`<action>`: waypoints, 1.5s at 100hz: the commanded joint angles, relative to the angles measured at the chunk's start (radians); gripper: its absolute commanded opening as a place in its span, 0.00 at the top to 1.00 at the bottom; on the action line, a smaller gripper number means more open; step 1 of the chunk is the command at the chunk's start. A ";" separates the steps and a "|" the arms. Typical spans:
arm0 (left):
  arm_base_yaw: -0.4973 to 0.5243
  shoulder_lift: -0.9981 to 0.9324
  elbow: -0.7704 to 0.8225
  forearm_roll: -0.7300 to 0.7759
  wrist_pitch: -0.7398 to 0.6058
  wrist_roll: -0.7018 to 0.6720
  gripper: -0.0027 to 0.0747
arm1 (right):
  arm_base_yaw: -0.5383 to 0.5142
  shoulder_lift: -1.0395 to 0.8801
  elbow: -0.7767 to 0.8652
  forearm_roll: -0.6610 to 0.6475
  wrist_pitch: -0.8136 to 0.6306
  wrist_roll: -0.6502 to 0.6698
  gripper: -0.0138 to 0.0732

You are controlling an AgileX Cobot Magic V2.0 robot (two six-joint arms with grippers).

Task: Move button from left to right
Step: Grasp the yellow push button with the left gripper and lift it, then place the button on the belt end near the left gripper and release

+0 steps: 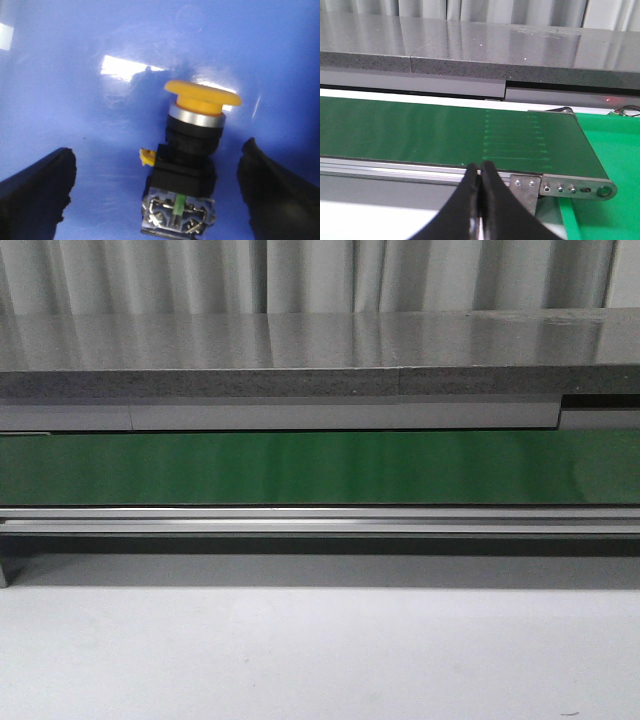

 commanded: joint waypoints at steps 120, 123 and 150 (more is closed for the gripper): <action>-0.103 -0.278 -0.039 -0.227 0.044 0.050 0.96 | -0.001 -0.017 0.000 -0.008 -0.080 -0.003 0.92; -0.118 -0.278 -0.039 -0.230 0.045 0.050 0.96 | -0.001 -0.017 0.000 -0.008 -0.080 -0.003 0.92; -0.232 -0.276 -0.039 -0.241 0.034 0.050 0.96 | -0.001 -0.017 0.000 -0.008 -0.080 -0.003 0.92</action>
